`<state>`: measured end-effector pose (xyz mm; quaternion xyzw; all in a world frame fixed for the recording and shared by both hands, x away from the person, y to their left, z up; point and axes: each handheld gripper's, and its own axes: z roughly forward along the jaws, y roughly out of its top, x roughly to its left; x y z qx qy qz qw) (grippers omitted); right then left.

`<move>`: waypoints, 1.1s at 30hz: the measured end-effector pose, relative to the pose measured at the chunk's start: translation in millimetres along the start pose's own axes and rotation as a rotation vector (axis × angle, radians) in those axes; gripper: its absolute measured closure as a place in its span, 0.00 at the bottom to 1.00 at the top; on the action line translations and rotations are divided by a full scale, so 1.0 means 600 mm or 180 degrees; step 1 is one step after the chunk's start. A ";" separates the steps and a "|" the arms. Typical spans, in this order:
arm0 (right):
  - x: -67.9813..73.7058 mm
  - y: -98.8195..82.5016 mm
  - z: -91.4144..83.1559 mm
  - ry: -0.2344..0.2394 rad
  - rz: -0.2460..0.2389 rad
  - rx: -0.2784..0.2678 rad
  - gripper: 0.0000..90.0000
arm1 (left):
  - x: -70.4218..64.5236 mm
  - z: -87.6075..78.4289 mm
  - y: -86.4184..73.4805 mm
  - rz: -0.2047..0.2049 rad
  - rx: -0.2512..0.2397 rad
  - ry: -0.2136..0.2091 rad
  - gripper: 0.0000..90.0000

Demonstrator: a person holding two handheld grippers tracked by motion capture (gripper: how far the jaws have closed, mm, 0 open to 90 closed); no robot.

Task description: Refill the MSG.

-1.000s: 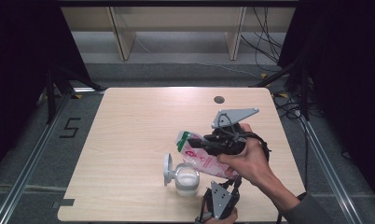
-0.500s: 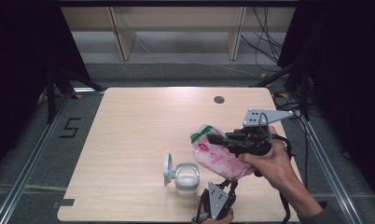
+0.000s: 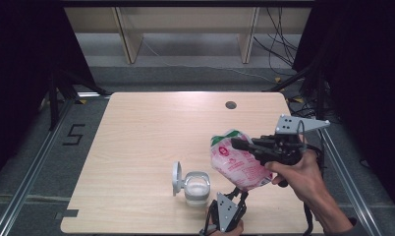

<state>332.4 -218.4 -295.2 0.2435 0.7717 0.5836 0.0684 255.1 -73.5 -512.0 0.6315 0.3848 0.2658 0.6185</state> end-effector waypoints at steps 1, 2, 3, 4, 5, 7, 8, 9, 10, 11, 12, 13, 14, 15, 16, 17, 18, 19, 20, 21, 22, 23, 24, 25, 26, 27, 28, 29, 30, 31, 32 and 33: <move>-0.003 -0.001 -0.002 -0.0017 -0.0055 -0.0053 1.00 | 0.001 0.001 -0.001 -0.0024 -0.0029 -0.0008 0.85; -0.003 -0.002 -0.004 -0.0009 -0.0008 -0.0077 1.00 | 0.002 0.000 -0.001 -0.0004 -0.0025 -0.0012 0.84; -0.002 -0.004 -0.009 -0.0011 0.0033 -0.0073 1.00 | 0.001 0.000 -0.001 0.0005 -0.0034 -0.0003 0.84; -0.005 -0.004 -0.012 -0.0030 -0.0003 -0.0089 1.00 | 0.001 -0.002 -0.001 0.0003 -0.0012 -0.0009 0.83; -0.006 -0.005 -0.015 -0.0035 -0.0015 -0.0108 1.00 | 0.000 -0.002 -0.002 -0.0002 -0.0048 -0.0004 0.82; -0.005 -0.008 -0.021 -0.0040 0.0042 -0.0139 1.00 | -0.002 -0.006 -0.002 0.0026 -0.0019 -0.0005 0.79; -0.006 -0.008 -0.024 -0.0035 0.0053 -0.0150 1.00 | -0.003 -0.007 -0.003 0.0052 -0.0001 -0.0036 0.77; -0.008 -0.009 -0.027 -0.0071 -0.0009 -0.0209 1.00 | -0.001 -0.011 -0.004 0.0137 0.0076 -0.0038 0.75; -0.008 -0.010 -0.031 -0.0070 0.0043 -0.0181 1.00 | 0.000 -0.014 -0.006 0.0207 0.0120 -0.0034 0.74; -0.010 -0.010 -0.033 -0.0083 0.0010 -0.0225 1.00 | 0.000 -0.014 -0.006 0.0207 0.0120 -0.0034 0.72; -0.010 -0.011 -0.036 -0.0094 0.0073 -0.0220 1.00 | 0.002 -0.019 -0.010 0.0264 0.0171 -0.0092 0.69; -0.014 -0.012 -0.039 -0.0112 0.0006 -0.0263 1.00 | 0.001 -0.022 -0.014 0.0239 0.0181 -0.0056 0.67; -0.016 -0.013 -0.042 -0.0146 -0.0020 -0.0272 1.00 | 0.002 -0.026 -0.017 0.0296 0.0193 -0.0067 0.65; -0.015 -0.016 -0.044 -0.0119 0.0079 -0.0252 1.00 | -0.002 -0.027 -0.021 0.0227 0.0098 -0.0114 0.65; -0.016 -0.018 -0.046 -0.0123 0.0087 -0.0254 1.00 | -0.001 -0.035 -0.024 0.0252 0.0170 -0.0069 0.64; -0.018 -0.020 -0.049 -0.0196 0.0054 -0.0274 1.00 | 0.001 -0.039 -0.023 0.0329 0.0161 -0.0106 0.63; -0.021 -0.022 -0.051 -0.0190 0.0035 -0.0265 1.00 | -0.003 -0.044 -0.024 0.0224 0.0161 -0.0114 0.61; -0.023 -0.025 -0.052 -0.0203 0.0055 -0.0275 1.00 | -0.004 -0.048 -0.024 0.0209 0.0132 -0.0131 0.59; -0.026 -0.028 -0.053 -0.0212 0.0045 -0.0269 1.00 | 0.000 -0.055 -0.021 0.0396 0.0172 -0.0159 0.56; -0.024 -0.032 -0.054 -0.0209 0.0137 -0.0253 1.00 | -0.003 -0.059 -0.021 0.0318 0.0122 -0.0178 0.55; -0.027 -0.035 -0.054 -0.0216 0.0138 -0.0252 1.00 | -0.004 -0.066 -0.019 0.0310 0.0150 -0.0186 0.55; -0.027 -0.039 -0.055 -0.0221 0.0182 -0.0231 1.00 | 0.002 -0.072 -0.014 0.0534 0.0146 -0.0256 0.54; -0.031 -0.042 -0.054 -0.0220 0.0150 -0.0246 1.00 | 0.006 -0.078 -0.011 0.0658 0.0153 -0.0260 0.53; -0.035 -0.046 -0.054 -0.0251 0.0084 -0.0270 1.00 | 0.007 -0.085 -0.010 0.0674 0.0184 -0.0261 0.51; -0.035 -0.050 -0.053 -0.0219 0.0180 -0.0260 1.00 | 0.011 -0.092 -0.007 0.0679 0.0206 -0.0277 0.51; -0.034 -0.054 -0.053 -0.0235 0.0241 -0.0241 1.00 | 0.011 -0.092 -0.007 0.0679 0.0206 -0.0277 0.50; -0.035 -0.058 -0.052 -0.0234 0.0258 -0.0249 1.00 | 0.019 -0.106 -0.001 0.0673 0.0221 -0.0261 0.50; -0.038 -0.060 -0.050 -0.0220 0.0222 -0.0270 1.00 | 0.022 -0.109 0.002 0.0634 0.0176 -0.0281 0.49; -0.039 -0.064 -0.048 -0.0211 0.0221 -0.0268 1.00 | 0.026 -0.115 0.008 0.0626 0.0203 -0.0269 0.49; -0.039 -0.067 -0.046 -0.0214 0.0246 -0.0268 1.00 | 0.030 -0.118 0.013 0.0635 0.0188 -0.0278 0.49; -0.038 -0.071 -0.044 -0.0191 0.0315 -0.0264 1.00 | 0.035 -0.121 0.017 0.0660 0.0198 -0.0290 0.48; -0.040 -0.074 -0.042 -0.0198 0.0278 -0.0268 1.00 | 0.039 -0.125 0.021 0.0644 0.0198 -0.0285 0.47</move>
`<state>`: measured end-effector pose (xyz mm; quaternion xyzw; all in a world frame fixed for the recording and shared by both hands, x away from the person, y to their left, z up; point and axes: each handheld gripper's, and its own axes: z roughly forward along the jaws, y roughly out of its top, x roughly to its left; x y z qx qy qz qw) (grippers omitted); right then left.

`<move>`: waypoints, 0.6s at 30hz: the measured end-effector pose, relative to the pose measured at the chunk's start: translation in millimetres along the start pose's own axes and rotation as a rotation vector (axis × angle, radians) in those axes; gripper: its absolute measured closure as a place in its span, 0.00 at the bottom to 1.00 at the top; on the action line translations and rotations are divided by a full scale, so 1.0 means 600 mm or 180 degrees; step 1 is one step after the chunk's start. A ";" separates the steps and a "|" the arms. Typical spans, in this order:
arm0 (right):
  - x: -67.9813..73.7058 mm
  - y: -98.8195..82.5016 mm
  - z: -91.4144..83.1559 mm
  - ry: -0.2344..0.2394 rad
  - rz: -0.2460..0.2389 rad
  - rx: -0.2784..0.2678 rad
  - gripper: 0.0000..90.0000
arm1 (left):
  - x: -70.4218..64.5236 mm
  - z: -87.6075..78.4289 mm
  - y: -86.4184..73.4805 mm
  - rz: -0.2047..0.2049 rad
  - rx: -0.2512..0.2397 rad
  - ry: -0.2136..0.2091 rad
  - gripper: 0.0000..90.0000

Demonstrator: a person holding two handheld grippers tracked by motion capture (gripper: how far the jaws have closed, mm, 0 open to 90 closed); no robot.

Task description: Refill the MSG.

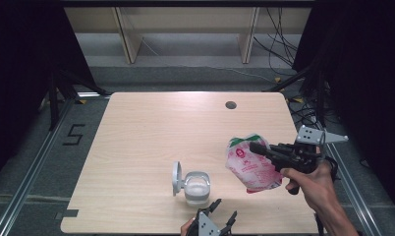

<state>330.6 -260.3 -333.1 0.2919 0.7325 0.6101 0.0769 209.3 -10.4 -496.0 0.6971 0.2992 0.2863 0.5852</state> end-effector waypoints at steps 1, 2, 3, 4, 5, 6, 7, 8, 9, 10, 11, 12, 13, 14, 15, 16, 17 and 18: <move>-0.002 -0.004 0.002 -0.0003 -0.0027 -0.0029 1.00 | 0.004 -0.006 0.001 -0.0051 0.0004 0.0032 0.47; -0.002 -0.004 0.002 -0.0003 -0.0027 -0.0029 1.00 | 0.004 -0.006 0.001 -0.0051 0.0004 0.0032 0.47; -0.005 -0.011 0.008 -0.0002 -0.0040 -0.0017 1.00 | 0.015 -0.015 0.003 0.0016 0.0050 0.0024 0.47; -0.004 -0.013 0.008 -0.0030 -0.0025 0.0000 1.00 | 0.020 -0.018 0.004 0.0032 0.0072 0.0013 0.47; -0.004 -0.015 0.010 0.0001 0.0010 0.0021 1.00 | 0.023 -0.021 0.004 0.0036 0.0066 0.0024 0.46; -0.003 -0.017 0.011 0.0000 0.0052 0.0038 1.00 | 0.027 -0.025 0.003 0.0037 0.0099 0.0043 0.46; -0.006 -0.020 0.015 -0.0008 0.0007 0.0018 1.00 | 0.028 -0.026 0.002 -0.0018 0.0079 0.0050 0.46; -0.001 -0.022 0.015 0.0002 0.0150 0.0057 1.00 | 0.033 -0.030 0.001 0.0013 0.0127 0.0058 0.46; -0.006 -0.025 0.019 0.0029 0.0037 0.0002 1.00 | 0.033 -0.033 0.000 -0.0089 0.0125 0.0084 0.46; -0.005 -0.027 0.019 0.0027 0.0083 0.0038 1.00 | 0.037 -0.037 -0.001 -0.0071 0.0126 0.0100 0.45; -0.008 -0.029 0.021 0.0036 0.0042 0.0026 1.00 | 0.042 -0.040 -0.001 0.0021 0.0122 0.0092 0.45; -0.005 -0.031 0.020 0.0034 0.0176 0.0056 1.00 | 0.043 -0.044 -0.001 0.0000 0.0138 0.0102 0.45; -0.010 -0.034 0.023 0.0044 0.0100 0.0026 1.00 | 0.046 -0.048 -0.002 0.0015 0.0154 0.0101 0.45; -0.008 -0.037 0.023 0.0043 0.0188 0.0037 1.00 | 0.049 -0.051 -0.003 0.0001 0.0149 0.0115 0.44; -0.010 -0.038 0.024 0.0027 0.0143 0.0037 1.00 | 0.052 -0.055 -0.004 -0.0023 0.0180 0.0141 0.43; -0.012 -0.041 0.025 0.0041 0.0113 0.0019 1.00 | 0.057 -0.058 -0.005 -0.0019 0.0165 0.0146 0.43; -0.012 -0.043 0.025 0.0025 0.0129 0.0036 1.00 | 0.061 -0.063 -0.006 -0.0021 0.0205 0.0169 0.43; -0.009 -0.045 0.024 0.0059 0.0227 0.0064 1.00 | 0.064 -0.066 -0.006 -0.0063 0.0202 0.0189 0.42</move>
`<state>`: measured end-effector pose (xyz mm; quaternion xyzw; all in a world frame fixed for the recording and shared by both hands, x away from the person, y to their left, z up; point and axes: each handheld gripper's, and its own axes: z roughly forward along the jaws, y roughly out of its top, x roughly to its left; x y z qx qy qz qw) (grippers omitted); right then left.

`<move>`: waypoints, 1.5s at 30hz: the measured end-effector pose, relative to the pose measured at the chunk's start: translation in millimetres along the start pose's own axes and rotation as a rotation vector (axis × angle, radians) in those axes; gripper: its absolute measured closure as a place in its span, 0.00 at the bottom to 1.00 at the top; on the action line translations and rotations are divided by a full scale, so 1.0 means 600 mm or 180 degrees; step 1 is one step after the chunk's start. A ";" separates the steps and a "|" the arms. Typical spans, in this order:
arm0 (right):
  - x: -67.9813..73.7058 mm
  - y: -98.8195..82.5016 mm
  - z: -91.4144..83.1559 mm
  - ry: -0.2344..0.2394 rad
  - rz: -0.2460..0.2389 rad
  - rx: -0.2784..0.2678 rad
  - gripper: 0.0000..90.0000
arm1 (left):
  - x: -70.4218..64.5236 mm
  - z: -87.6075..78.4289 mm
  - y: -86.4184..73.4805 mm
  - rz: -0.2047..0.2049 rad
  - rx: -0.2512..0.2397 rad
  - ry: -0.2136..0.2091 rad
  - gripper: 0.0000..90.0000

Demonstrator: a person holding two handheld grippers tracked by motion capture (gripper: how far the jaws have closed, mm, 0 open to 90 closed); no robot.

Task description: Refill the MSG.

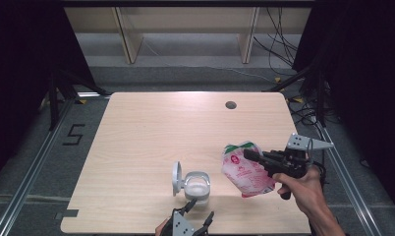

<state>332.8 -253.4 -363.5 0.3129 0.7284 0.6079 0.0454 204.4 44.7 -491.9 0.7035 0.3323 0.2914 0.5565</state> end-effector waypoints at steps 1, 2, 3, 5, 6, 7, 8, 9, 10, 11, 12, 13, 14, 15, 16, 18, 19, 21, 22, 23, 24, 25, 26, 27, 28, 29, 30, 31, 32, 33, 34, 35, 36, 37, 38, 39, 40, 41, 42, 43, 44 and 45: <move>-0.004 -0.002 0.001 -0.0033 -0.0087 -0.0024 1.00 | 0.005 -0.001 0.000 0.0025 -0.0040 0.0002 0.42; -0.005 -0.004 0.001 -0.0013 -0.0069 -0.0035 1.00 | 0.008 -0.007 0.000 0.0052 0.0011 0.0035 0.42; -0.006 -0.007 0.001 -0.0015 -0.0020 -0.0042 1.00 | 0.010 -0.009 -0.001 0.0008 -0.0002 0.0055 0.42; -0.010 -0.011 0.001 -0.0029 -0.0041 -0.0042 1.00 | 0.014 -0.013 -0.002 -0.0013 -0.0042 0.0061 0.42; -0.011 -0.014 0.001 -0.0026 0.0001 -0.0034 1.00 | 0.014 -0.016 -0.003 -0.0045 -0.0013 0.0050 0.42; -0.012 -0.016 -0.001 -0.0067 0.0015 -0.0015 1.00 | 0.015 -0.016 -0.005 -0.0100 -0.0021 0.0031 0.41; -0.016 -0.019 0.001 -0.0037 0.0008 -0.0051 1.00 | 0.017 -0.017 -0.007 -0.0062 -0.0026 0.0036 0.41; -0.020 -0.021 0.000 -0.0054 0.0002 -0.0055 1.00 | 0.020 -0.019 -0.009 -0.0046 -0.0012 0.0032 0.41; -0.022 -0.024 0.000 -0.0047 0.0059 -0.0040 1.00 | 0.023 -0.022 -0.011 -0.0019 0.0069 0.0047 0.40; -0.024 -0.027 -0.001 -0.0068 0.0113 -0.0027 1.00 | 0.023 -0.021 -0.014 -0.0091 0.0046 0.0070 0.40; -0.027 -0.030 0.000 -0.0056 0.0106 -0.0030 1.00 | 0.027 -0.025 -0.015 -0.0081 0.0091 0.0082 0.39; -0.030 -0.033 0.001 -0.0071 0.0129 -0.0025 1.00 | 0.029 -0.027 -0.017 -0.0088 0.0112 0.0090 0.39; -0.032 -0.036 0.000 -0.0100 0.0175 0.0013 1.00 | 0.032 -0.026 -0.018 -0.0068 0.0074 0.0076 0.39; -0.037 -0.039 -0.001 -0.0082 0.0197 -0.0028 1.00 | 0.030 -0.029 -0.020 -0.0165 0.0098 0.0101 0.39; -0.041 -0.039 -0.002 -0.0109 0.0190 -0.0066 1.00 | 0.035 -0.033 -0.019 -0.0075 0.0134 0.0118 0.39; -0.046 -0.039 -0.005 -0.0113 0.0219 -0.0059 1.00 | 0.038 -0.036 -0.019 -0.0104 0.0117 0.0151 0.38; -0.051 -0.039 -0.004 -0.0143 0.0178 -0.0096 1.00 | 0.037 -0.037 -0.020 -0.0127 0.0112 0.0167 0.37; -0.054 -0.038 -0.009 -0.0185 0.0269 -0.0081 1.00 | 0.038 -0.037 -0.021 -0.0129 0.0056 0.0160 0.37; -0.054 -0.038 -0.009 -0.0185 0.0269 -0.0081 1.00 | 0.038 -0.037 -0.021 -0.0129 0.0056 0.0160 0.37; -0.071 -0.039 -0.013 -0.0265 0.0180 -0.0118 1.00 | 0.039 -0.041 -0.022 -0.0137 0.0112 0.0188 0.37; -0.073 -0.039 -0.015 -0.0274 0.0243 -0.0100 1.00 | 0.040 -0.042 -0.023 -0.0139 0.0121 0.0198 0.37; -0.081 -0.040 -0.017 -0.0314 0.0214 -0.0101 1.00 | 0.040 -0.042 -0.023 -0.0163 0.0109 0.0204 0.37; -0.084 -0.040 -0.018 -0.0315 0.0202 -0.0107 1.00 | 0.040 -0.042 -0.024 -0.0202 0.0116 0.0220 0.37; -0.090 -0.041 -0.018 -0.0328 0.0172 -0.0115 1.00 | 0.042 -0.043 -0.024 -0.0182 0.0121 0.0211 0.37; -0.093 -0.041 -0.020 -0.0345 0.0214 -0.0091 1.00 | 0.043 -0.042 -0.024 -0.0174 0.0115 0.0204 0.37; -0.097 -0.041 -0.022 -0.0419 0.0216 -0.0066 1.00 | 0.044 -0.039 -0.025 -0.0182 0.0072 0.0173 0.37; -0.105 -0.042 -0.023 -0.0420 0.0194 -0.0057 1.00 | 0.043 -0.039 -0.025 -0.0184 0.0087 0.0179 0.37; -0.110 -0.044 -0.026 -0.0451 0.0291 -0.0010 1.00 | 0.043 -0.041 -0.025 -0.0180 0.0137 0.0194 0.36; -0.121 -0.047 -0.026 -0.0480 0.0222 -0.0026 1.00 | 0.042 -0.041 -0.025 -0.0184 0.0132 0.0193 0.37; -0.128 -0.051 -0.026 -0.0497 0.0258 -0.0002 1.00 | 0.042 -0.040 -0.026 -0.0183 0.0134 0.0192 0.37; -0.131 -0.055 -0.027 -0.0488 0.0369 0.0050 1.00 | 0.041 -0.038 -0.027 -0.0187 0.0115 0.0182 0.36; -0.138 -0.060 -0.027 -0.0502 0.0385 0.0066 1.00 | 0.041 -0.036 -0.028 -0.0177 0.0116 0.0173 0.36; -0.144 -0.065 -0.026 -0.0522 0.0396 0.0071 1.00 | 0.041 -0.037 -0.028 -0.0172 0.0166 0.0185 0.37; -0.149 -0.071 -0.026 -0.0531 0.0384 0.0074 1.00 | 0.040 -0.037 -0.029 -0.0188 0.0164 0.0182 0.37; -0.152 -0.076 -0.025 -0.0540 0.0446 0.0063 1.00 | 0.040 -0.034 -0.030 -0.0222 0.0112 0.0175 0.37; -0.158 -0.080 -0.026 -0.0549 0.0428 0.0071 1.00 | 0.040 -0.034 -0.031 -0.0222 0.0117 0.0176 0.36; -0.164 -0.086 -0.024 -0.0537 0.0404 0.0051 1.00 | 0.040 -0.033 -0.031 -0.0220 0.0104 0.0177 0.36; -0.164 -0.090 -0.024 -0.0543 0.0513 0.0049 1.00 | 0.040 -0.034 -0.031 -0.0216 0.0136 0.0186 0.36; -0.164 -0.090 -0.024 -0.0543 0.0513 0.0049 1.00 | 0.040 -0.034 -0.031 -0.0216 0.0136 0.0186 0.36; -0.173 -0.098 -0.021 -0.0535 0.0446 0.0081 1.00 | 0.040 -0.035 -0.032 -0.0212 0.0156 0.0190 0.36; -0.177 -0.101 -0.019 -0.0537 0.0414 0.0054 1.00 | 0.040 -0.035 -0.032 -0.0214 0.0161 0.0188 0.36; -0.173 -0.102 -0.018 -0.0504 0.0608 0.0081 1.00 | 0.040 -0.035 -0.032 -0.0216 0.0164 0.0180 0.36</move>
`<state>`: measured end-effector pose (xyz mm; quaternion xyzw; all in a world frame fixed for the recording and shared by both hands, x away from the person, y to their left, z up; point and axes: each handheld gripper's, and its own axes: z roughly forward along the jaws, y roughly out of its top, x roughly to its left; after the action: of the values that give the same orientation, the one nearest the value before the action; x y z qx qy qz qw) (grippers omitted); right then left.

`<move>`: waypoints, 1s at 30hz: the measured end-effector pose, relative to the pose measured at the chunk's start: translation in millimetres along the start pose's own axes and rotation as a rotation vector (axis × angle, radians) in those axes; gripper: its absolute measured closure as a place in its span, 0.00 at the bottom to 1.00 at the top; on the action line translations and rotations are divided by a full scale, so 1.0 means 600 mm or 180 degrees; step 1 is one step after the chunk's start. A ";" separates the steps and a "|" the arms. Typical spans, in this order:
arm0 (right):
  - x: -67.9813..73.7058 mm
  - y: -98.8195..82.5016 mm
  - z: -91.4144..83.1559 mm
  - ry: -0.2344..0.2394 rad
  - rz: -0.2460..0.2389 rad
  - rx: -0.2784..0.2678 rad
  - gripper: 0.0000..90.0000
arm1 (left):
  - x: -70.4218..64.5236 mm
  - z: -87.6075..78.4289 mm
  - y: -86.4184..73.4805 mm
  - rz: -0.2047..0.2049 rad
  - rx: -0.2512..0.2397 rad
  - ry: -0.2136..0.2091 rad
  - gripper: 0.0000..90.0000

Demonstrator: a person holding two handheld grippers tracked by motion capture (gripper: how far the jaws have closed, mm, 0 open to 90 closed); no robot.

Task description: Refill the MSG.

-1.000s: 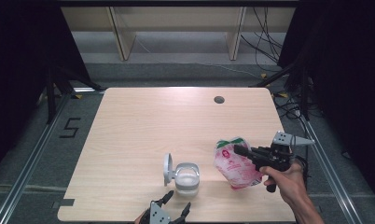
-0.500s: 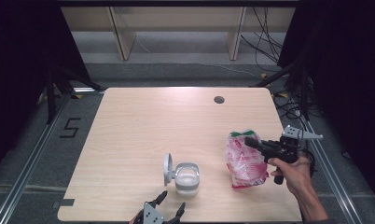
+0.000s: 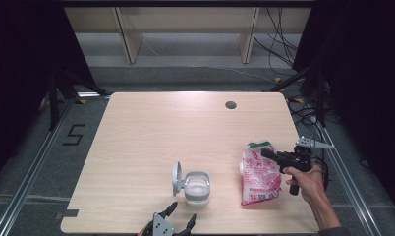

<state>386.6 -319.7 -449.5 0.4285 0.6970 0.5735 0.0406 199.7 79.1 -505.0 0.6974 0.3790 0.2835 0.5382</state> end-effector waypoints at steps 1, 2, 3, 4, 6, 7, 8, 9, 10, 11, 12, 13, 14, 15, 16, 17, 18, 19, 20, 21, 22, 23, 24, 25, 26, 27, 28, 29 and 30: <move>-0.009 -0.001 0.003 -0.0028 -0.0164 -0.0042 1.00 | 0.000 0.000 0.000 0.0004 0.0002 -0.0001 0.36; -0.011 -0.003 0.004 -0.0032 -0.0120 -0.0001 1.00 | 0.000 0.000 0.000 0.0005 0.0005 0.0002 0.36; -0.013 -0.004 0.005 -0.0039 -0.0104 0.0016 1.00 | 0.000 -0.001 0.000 0.0001 0.0005 0.0003 0.36; -0.016 -0.006 0.008 -0.0030 -0.0077 -0.0006 1.00 | 0.001 0.000 0.000 0.0019 -0.0032 -0.0007 0.36; -0.018 -0.011 0.007 -0.0090 0.0017 0.0072 1.00 | 0.003 0.000 0.000 0.0013 -0.0043 0.0003 0.36; -0.022 -0.013 0.010 -0.0031 -0.0009 0.0045 1.00 | 0.005 -0.003 0.001 0.0034 0.0014 0.0022 0.36; -0.028 -0.015 0.011 -0.0105 -0.0110 0.0057 1.00 | 0.006 -0.004 0.001 0.0041 0.0027 0.0027 0.36; -0.028 -0.015 0.011 -0.0105 -0.0110 0.0057 1.00 | 0.006 -0.004 0.001 0.0041 0.0027 0.0027 0.36; -0.030 -0.019 0.012 -0.0054 0.0030 0.0015 1.00 | 0.006 -0.005 0.001 -0.0024 0.0001 0.0047 0.36; -0.035 -0.019 0.012 -0.0066 -0.0082 -0.0017 1.00 | 0.009 -0.003 0.000 0.0008 -0.0048 0.0024 0.36; -0.037 -0.020 0.011 -0.0055 -0.0083 -0.0015 1.00 | 0.009 -0.003 0.001 0.0008 -0.0049 0.0027 0.36; -0.037 -0.020 0.010 -0.0060 -0.0075 -0.0004 1.00 | 0.010 -0.003 0.001 0.0011 -0.0043 0.0026 0.36; -0.037 -0.021 0.011 -0.0033 -0.0035 0.0007 1.00 | 0.010 -0.003 0.001 -0.0001 -0.0030 0.0025 0.36; -0.040 -0.021 0.011 -0.0085 -0.0085 0.0025 1.00 | 0.010 -0.004 0.001 0.0004 -0.0012 0.0035 0.36; -0.041 -0.022 0.011 -0.0069 0.0011 0.0044 1.00 | 0.010 -0.004 0.001 0.0004 -0.0012 0.0035 0.36; -0.043 -0.023 0.014 -0.0095 0.0049 0.0032 1.00 | 0.009 -0.004 0.000 -0.0021 -0.0016 0.0043 0.36; -0.047 -0.025 0.014 -0.0067 -0.0020 0.0016 1.00 | 0.009 -0.006 0.000 -0.0035 0.0028 0.0058 0.36; -0.047 -0.024 0.014 -0.0087 -0.0003 0.0042 1.00 | 0.009 -0.005 0.000 -0.0036 0.0028 0.0052 0.36; -0.049 -0.025 0.015 -0.0105 -0.0010 0.0035 0.99 | 0.012 -0.005 0.000 0.0007 0.0033 0.0050 0.36; -0.051 -0.026 0.016 -0.0137 -0.0045 0.0041 0.99 | 0.012 -0.005 0.000 0.0008 0.0031 0.0050 0.36; -0.053 -0.027 0.017 -0.0131 -0.0044 0.0067 0.99 | 0.012 -0.005 0.001 -0.0009 0.0037 0.0049 0.36; -0.049 -0.029 0.017 -0.0153 0.0074 0.0102 0.98 | 0.012 -0.005 0.001 -0.0018 0.0036 0.0045 0.36; -0.055 -0.031 0.018 -0.0180 -0.0007 0.0099 0.97 | 0.012 -0.005 0.001 -0.0027 0.0038 0.0047 0.36; -0.053 -0.033 0.018 -0.0179 0.0089 0.0153 0.96 | 0.010 -0.006 0.000 -0.0126 0.0048 0.0069 0.36; -0.060 -0.035 0.020 -0.0207 -0.0031 0.0141 0.96 | 0.012 -0.005 0.001 -0.0056 0.0043 0.0059 0.36; -0.057 -0.037 0.021 -0.0199 0.0044 0.0157 0.95 | 0.014 -0.005 0.001 -0.0025 0.0036 0.0062 0.36; -0.061 -0.038 0.021 -0.0208 -0.0031 0.0158 0.94 | 0.015 -0.005 0.000 -0.0018 0.0031 0.0062 0.36; -0.061 -0.038 0.021 -0.0236 -0.0042 0.0168 0.92 | 0.015 -0.005 0.000 -0.0018 0.0031 0.0062 0.36; -0.059 -0.039 0.020 -0.0264 0.0022 0.0208 0.91 | 0.015 -0.004 0.000 -0.0035 0.0000 0.0038 0.36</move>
<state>402.5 -332.6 -488.6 0.4553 0.7117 0.5323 0.0535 202.9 87.8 -504.5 0.6936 0.3860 0.2846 0.5375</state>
